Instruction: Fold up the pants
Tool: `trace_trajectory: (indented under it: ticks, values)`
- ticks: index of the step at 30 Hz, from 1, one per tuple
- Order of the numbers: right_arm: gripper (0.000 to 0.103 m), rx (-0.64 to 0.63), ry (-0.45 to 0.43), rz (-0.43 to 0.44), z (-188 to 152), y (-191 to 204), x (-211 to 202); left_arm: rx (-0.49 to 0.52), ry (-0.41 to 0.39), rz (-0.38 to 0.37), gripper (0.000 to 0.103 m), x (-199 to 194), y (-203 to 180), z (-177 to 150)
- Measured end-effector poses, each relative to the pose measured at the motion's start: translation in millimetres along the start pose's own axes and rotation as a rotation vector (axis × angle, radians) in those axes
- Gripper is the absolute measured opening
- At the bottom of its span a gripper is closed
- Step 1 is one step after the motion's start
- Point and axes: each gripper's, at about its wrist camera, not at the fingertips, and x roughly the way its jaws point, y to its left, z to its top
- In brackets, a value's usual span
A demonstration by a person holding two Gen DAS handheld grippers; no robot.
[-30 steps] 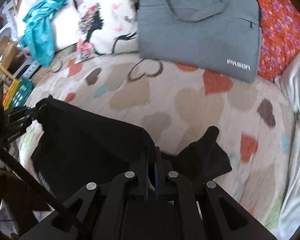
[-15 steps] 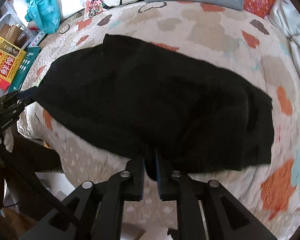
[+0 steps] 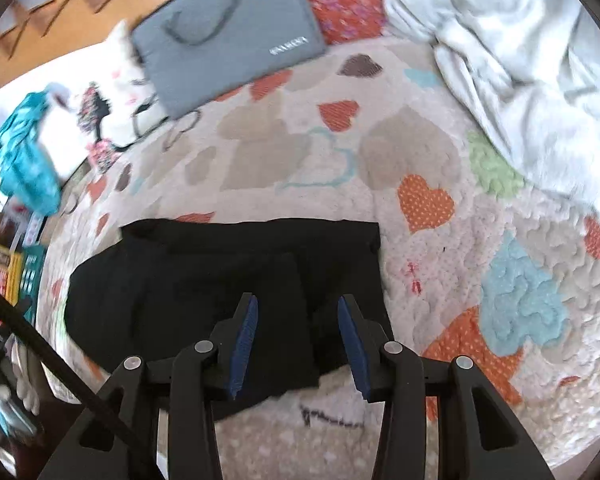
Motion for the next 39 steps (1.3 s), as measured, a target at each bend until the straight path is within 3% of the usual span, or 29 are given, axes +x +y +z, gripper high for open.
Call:
trace_trajectory:
  ticks: [6, 8, 9, 14, 18, 20, 21, 23, 25, 27, 29, 32, 33, 35, 37, 39]
  values:
    - [0.045, -0.071, 0.057, -0.058, 9, 22, 51, -0.039, 0.054, -0.035, 0.059, 39, -5, -11]
    - [0.033, -0.112, 0.07, -0.086, 10, 31, 62, -0.08, 0.102, -0.009, 0.06, 58, 2, -14]
    - [0.013, -0.113, 0.067, -0.075, 13, 33, 62, -0.087, 0.12, 0.019, 0.06, 65, 3, -15]
    - [0.012, -0.04, -0.069, -0.163, 24, 10, 31, -0.1, 0.178, 0.094, 0.06, 89, 6, -24]
    - [0.012, 0.037, -0.077, -0.268, 26, -22, 27, -0.116, 0.224, 0.111, 0.059, 101, 8, -34]
    - [0.019, 0.057, -0.04, -0.297, 22, -30, 35, -0.097, 0.234, 0.137, 0.06, 105, 6, -39]
    - [0.028, 0.076, -0.025, -0.301, 20, -34, 38, -0.081, 0.234, 0.149, 0.06, 106, 4, -40]
    - [0.039, 0.155, -0.049, -0.27, 18, -46, 29, -0.043, 0.235, 0.171, 0.06, 107, -3, -41]
    - [0.057, 0.219, -0.075, -0.245, 15, -53, 18, -0.024, 0.239, 0.182, 0.06, 108, -6, -42]
    - [0.059, 0.261, -0.117, -0.224, 10, -59, 6, -0.017, 0.218, 0.181, 0.06, 103, -10, -43]
    - [0.059, 0.217, -0.189, -0.22, 4, -45, -7, -0.012, 0.172, 0.131, 0.06, 92, -16, -39]
    - [0.06, 0.089, -0.259, -0.312, 1, -19, -18, 0.037, 0.134, 0.1, 0.06, 85, -30, -38]
    - [0.065, 0.073, -0.254, -0.325, 1, -15, -16, 0.043, 0.147, 0.099, 0.06, 88, -33, -39]
    - [0.067, 0.129, -0.204, -0.308, 3, -26, -7, 0.044, 0.197, 0.104, 0.06, 99, -36, -44]
    - [0.067, 0.256, -0.154, -0.249, 4, -51, -1, 0.037, 0.228, 0.103, 0.06, 105, -35, -48]
    - [0.067, 0.39, -0.158, -0.163, 0, -73, -1, 0.028, 0.229, 0.102, 0.06, 105, -32, -49]
